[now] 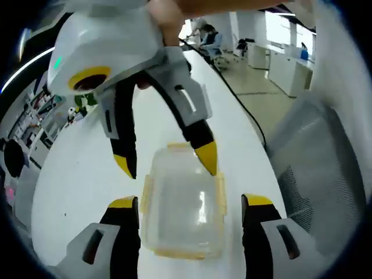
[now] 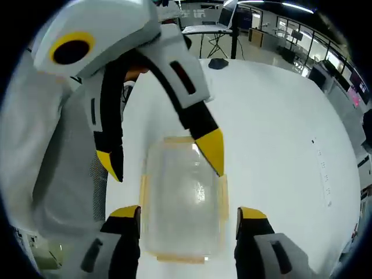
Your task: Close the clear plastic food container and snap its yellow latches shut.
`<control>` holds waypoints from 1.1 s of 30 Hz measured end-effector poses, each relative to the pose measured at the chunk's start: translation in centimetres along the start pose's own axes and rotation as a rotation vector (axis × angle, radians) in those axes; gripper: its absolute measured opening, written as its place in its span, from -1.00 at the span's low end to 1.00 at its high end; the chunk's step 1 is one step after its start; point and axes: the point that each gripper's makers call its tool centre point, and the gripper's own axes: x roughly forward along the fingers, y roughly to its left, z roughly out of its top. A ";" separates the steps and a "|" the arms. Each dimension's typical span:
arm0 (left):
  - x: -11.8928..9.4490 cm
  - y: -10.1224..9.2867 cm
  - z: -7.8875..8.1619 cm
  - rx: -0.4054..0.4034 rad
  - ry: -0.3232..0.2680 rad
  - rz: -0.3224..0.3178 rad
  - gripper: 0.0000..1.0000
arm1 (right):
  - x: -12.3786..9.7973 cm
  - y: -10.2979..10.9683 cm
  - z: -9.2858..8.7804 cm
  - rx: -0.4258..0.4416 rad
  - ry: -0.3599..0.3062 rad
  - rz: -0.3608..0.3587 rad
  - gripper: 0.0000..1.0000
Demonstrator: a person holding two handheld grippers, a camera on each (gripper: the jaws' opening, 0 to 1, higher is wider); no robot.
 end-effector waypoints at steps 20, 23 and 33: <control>1.2 1.1 -4.9 -0.006 0.138 -0.060 0.73 | 1.7 0.9 -3.7 -0.041 -0.065 -0.111 0.70; 2.0 0.8 -5.7 -0.013 0.156 -0.069 0.76 | 2.4 1.0 -4.0 -0.033 -0.046 -0.109 0.66; 3.2 0.5 -6.7 -0.008 0.192 -0.046 0.66 | 3.0 0.3 -3.9 -0.035 -0.035 -0.129 0.53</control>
